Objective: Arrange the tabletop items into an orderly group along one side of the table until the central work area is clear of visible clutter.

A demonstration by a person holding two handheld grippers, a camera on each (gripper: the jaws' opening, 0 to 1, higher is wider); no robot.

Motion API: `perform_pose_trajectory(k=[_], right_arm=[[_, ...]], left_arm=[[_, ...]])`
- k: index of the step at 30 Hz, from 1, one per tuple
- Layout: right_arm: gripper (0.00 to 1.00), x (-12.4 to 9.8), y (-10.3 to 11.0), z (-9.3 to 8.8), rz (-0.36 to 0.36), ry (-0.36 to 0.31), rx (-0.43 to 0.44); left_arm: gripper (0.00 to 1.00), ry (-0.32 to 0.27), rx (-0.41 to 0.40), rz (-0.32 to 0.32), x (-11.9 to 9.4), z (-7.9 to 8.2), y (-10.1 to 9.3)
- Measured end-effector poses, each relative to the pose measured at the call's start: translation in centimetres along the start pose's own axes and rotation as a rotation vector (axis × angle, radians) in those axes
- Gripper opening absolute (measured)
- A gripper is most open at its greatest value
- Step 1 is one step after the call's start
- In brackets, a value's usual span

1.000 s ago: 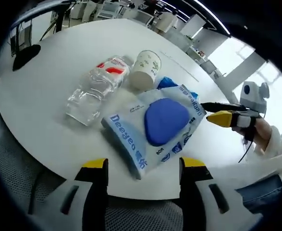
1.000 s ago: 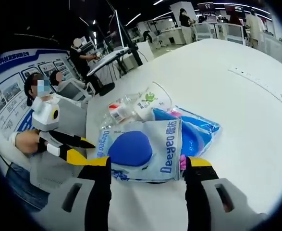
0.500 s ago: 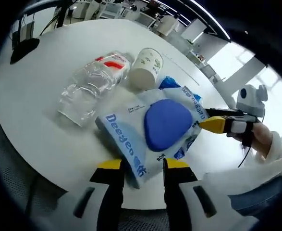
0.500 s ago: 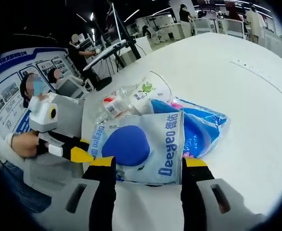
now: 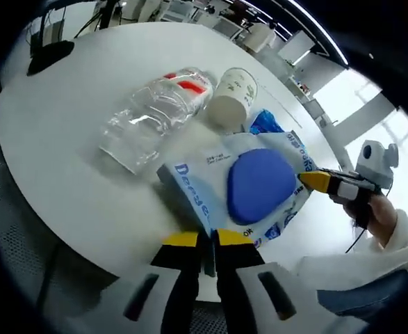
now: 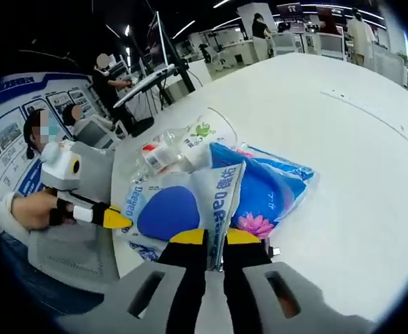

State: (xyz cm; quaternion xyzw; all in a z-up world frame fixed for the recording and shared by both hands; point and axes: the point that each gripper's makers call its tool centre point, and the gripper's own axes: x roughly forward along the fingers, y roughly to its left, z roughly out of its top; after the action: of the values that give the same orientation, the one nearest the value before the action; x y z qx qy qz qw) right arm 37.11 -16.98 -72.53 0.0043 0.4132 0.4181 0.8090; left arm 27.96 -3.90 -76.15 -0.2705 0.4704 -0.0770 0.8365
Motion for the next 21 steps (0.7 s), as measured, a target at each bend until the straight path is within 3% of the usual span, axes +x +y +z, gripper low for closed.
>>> perform_pose_trajectory(k=[12,21], right_arm=[[0.00,-1.3,1.2,0.5,0.021,-0.070,0.091],[0.00,-3.3,1.9,1.0,0.034,-0.116,0.124]], left_arm=[[0.00,-0.097,0.000,-0.025,-1.5,1.9,-0.5],[0.00,-0.189,0.092,-0.028,-3.2,3.6,-1.8]])
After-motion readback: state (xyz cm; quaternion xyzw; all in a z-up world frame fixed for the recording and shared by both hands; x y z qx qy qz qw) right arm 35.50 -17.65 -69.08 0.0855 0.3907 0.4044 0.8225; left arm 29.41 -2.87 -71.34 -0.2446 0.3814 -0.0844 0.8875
